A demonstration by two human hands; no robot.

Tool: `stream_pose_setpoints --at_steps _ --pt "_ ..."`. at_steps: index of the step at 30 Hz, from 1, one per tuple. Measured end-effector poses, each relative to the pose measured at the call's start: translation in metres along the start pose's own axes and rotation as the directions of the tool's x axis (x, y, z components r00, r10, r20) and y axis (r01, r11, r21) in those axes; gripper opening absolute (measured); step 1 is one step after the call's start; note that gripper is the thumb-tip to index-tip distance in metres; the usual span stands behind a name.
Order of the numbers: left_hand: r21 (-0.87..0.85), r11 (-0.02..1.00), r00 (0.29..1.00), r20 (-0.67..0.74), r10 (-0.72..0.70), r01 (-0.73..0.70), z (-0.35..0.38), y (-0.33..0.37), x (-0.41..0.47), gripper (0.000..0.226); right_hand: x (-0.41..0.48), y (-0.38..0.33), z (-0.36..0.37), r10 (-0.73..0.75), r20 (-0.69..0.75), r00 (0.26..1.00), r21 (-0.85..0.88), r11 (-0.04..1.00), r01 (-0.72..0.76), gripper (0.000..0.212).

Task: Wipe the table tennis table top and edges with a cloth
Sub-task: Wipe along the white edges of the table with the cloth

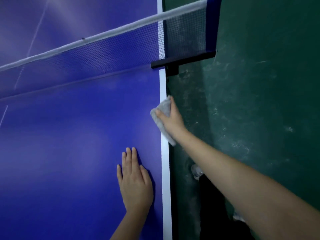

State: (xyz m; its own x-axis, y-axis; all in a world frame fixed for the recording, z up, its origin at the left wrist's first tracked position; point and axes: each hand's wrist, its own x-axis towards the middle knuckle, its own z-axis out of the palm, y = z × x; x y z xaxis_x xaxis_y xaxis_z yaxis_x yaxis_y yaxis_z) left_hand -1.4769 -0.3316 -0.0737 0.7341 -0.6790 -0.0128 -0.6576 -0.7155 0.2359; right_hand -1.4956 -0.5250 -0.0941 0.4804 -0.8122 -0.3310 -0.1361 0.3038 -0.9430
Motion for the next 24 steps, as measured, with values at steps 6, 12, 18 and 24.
stream_pose_setpoints --at_steps 6,12,18,24 --pt "0.024 1.0 1.0 0.026 0.012 -0.013 -0.005 0.005 0.002 0.058 0.073 -0.031 0.007 -0.313 0.072 0.947 -0.747 0.612 0.259 0.068" --pt "0.029 0.999 0.998 0.062 0.014 -0.016 -0.015 0.008 0.006 0.056 0.097 -0.052 0.047 -0.253 0.32 0.913 -0.901 0.216 0.375 0.07" --pt "0.019 1.0 0.998 0.06 -0.012 0.011 -0.01 0.007 0.008 0.061 0.116 -0.066 0.126 -0.19 0.516 0.835 -0.83 0.13 0.543 0.069" --pt "0.091 0.996 0.996 -0.084 0.018 -0.01 0.005 -0.001 0.012 0.058 0.139 -0.072 0.193 -0.162 0.703 0.692 -0.699 0.019 0.715 0.067"
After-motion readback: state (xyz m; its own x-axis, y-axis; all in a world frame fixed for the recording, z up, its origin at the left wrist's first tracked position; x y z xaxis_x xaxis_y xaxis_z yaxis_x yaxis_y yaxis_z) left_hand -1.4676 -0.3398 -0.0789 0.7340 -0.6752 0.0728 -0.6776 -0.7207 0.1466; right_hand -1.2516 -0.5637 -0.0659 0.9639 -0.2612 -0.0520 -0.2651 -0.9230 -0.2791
